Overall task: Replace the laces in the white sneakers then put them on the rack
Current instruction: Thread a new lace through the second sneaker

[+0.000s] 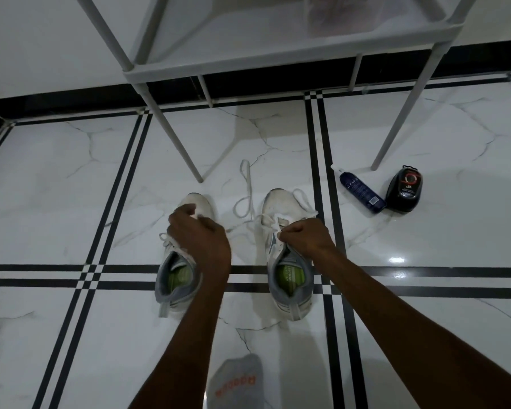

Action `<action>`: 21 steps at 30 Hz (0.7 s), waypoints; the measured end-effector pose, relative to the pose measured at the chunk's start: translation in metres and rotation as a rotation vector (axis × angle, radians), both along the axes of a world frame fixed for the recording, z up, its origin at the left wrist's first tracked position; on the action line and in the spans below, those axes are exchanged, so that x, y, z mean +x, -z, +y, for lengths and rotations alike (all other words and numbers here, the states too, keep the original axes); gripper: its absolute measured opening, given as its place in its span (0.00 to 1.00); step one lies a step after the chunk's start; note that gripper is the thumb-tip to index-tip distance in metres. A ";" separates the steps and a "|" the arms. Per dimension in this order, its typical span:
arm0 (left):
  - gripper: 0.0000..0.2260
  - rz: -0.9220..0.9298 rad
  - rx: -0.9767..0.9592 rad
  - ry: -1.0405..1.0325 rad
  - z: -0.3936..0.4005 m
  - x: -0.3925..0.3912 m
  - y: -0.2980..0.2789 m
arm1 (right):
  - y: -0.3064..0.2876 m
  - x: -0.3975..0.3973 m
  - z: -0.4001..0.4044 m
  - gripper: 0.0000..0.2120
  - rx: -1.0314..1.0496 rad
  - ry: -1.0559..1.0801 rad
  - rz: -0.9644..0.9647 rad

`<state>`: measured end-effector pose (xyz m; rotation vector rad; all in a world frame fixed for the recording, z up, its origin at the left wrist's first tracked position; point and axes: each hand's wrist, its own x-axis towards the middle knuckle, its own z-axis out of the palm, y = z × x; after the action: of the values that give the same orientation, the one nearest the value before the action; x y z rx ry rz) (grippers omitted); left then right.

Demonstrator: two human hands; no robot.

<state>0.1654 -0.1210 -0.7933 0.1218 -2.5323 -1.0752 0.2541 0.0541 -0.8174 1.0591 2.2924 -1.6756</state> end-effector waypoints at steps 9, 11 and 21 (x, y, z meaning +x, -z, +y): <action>0.05 -0.382 -0.070 0.568 0.033 0.033 0.032 | 0.002 0.002 0.002 0.07 0.018 -0.028 0.043; 0.06 -0.247 0.015 0.374 0.024 0.024 0.023 | 0.002 0.005 0.005 0.07 0.017 -0.004 0.036; 0.07 -0.321 -0.216 0.502 0.042 0.039 0.025 | -0.004 0.006 0.007 0.07 0.032 -0.013 0.005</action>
<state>0.2040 -0.0787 -0.8182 -0.4583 -3.0464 -1.0027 0.2601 0.0616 -0.8136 1.0446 2.3316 -1.6441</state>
